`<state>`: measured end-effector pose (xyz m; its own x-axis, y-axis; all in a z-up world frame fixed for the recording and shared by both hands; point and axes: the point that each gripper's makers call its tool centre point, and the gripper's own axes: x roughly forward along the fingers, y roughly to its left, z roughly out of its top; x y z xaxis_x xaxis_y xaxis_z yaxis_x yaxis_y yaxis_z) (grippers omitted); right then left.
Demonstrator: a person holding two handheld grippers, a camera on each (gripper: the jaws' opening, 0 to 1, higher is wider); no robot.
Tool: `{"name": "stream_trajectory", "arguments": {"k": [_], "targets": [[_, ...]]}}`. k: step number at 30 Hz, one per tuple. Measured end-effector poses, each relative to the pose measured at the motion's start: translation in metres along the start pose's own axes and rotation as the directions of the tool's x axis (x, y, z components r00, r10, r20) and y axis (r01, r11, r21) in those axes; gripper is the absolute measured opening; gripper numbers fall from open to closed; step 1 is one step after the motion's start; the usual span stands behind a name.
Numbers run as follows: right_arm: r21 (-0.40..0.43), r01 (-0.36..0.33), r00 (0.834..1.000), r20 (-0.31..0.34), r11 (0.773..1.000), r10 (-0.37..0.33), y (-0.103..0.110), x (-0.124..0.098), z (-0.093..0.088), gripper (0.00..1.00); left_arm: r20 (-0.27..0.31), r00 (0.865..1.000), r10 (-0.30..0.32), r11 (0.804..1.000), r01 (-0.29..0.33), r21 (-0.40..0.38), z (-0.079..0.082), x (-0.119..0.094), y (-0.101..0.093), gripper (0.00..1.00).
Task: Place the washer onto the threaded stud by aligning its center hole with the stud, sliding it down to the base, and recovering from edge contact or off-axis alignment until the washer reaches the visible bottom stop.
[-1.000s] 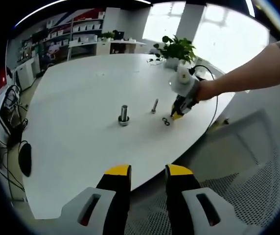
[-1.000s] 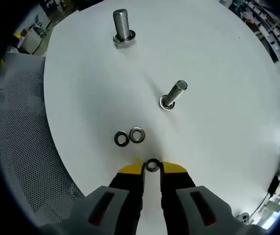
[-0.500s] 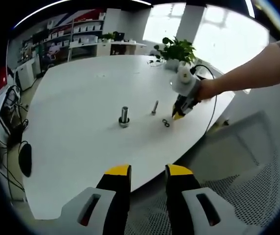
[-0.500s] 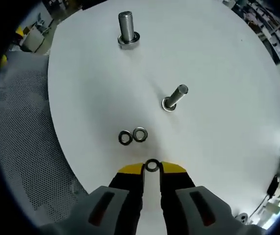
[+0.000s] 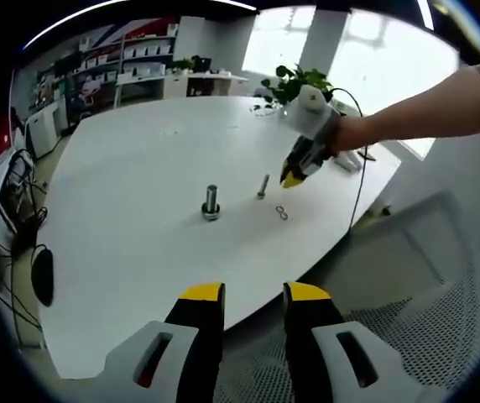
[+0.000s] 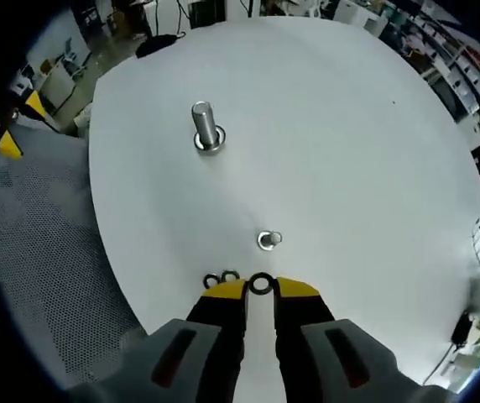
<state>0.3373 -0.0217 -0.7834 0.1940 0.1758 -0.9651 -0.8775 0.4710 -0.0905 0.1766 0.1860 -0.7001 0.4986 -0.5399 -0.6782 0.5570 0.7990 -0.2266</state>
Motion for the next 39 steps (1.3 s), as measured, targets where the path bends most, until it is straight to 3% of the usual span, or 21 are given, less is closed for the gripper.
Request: {"name": "stream_trajectory", "arguments": {"k": [7, 21, 39], "targets": [[-0.024, 0.015, 1.000, 0.010, 1.000, -0.015, -0.016, -0.011, 0.013, 0.14, -0.001, 1.000, -0.004, 1.000, 0.004, 0.000, 0.000, 0.000, 0.000, 0.26], [-0.080, -0.007, 0.999, 0.036, 0.997, 0.010, -0.009, -0.010, 0.030, 0.14, -0.001, 1.000, -0.007, 1.000, 0.007, 0.000, 0.000, 0.000, -0.001, 0.26], [-0.103, -0.035, 0.999, 0.010, 0.994, 0.036, -0.003, 0.003, 0.031, 0.14, -0.010, 1.000, 0.002, 1.000, -0.002, -0.006, -0.002, 0.000, 0.001, 0.26]]}}
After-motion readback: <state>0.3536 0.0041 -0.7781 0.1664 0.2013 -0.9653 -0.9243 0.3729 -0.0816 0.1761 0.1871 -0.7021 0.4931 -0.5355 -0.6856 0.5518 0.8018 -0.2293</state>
